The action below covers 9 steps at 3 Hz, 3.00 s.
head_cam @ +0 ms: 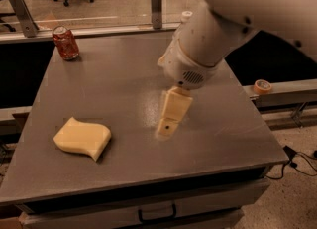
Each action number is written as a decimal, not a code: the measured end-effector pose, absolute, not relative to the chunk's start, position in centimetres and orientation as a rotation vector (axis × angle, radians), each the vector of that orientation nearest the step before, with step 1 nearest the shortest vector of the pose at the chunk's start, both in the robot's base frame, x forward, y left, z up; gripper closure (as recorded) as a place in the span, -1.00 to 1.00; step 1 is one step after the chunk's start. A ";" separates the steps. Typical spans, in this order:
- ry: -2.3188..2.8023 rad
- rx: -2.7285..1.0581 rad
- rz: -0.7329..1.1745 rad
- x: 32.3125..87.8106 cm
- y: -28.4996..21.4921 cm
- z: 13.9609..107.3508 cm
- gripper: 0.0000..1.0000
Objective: Pick sponge
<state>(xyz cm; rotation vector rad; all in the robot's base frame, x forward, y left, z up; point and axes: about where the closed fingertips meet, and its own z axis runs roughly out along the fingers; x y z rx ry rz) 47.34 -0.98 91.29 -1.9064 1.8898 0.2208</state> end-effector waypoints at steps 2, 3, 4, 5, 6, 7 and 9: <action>1.810 -1.809 0.540 48.2 8.2 88.7 -1.00; 1.825 -1.783 0.688 47.2 11.4 87.3 -1.00; 1.851 -1.767 0.783 46.1 13.1 85.7 -1.00; 1.887 -1.750 0.864 45.1 13.9 83.9 -0.65; 1.901 -1.737 0.911 44.5 14.5 83.0 -0.17; 1.901 -1.736 0.912 44.5 14.5 83.4 0.27; 1.799 -1.652 0.804 47.2 11.9 88.4 1.00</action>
Offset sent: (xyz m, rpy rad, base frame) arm 0.0102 0.1521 -0.0478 0.3745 0.2189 0.0551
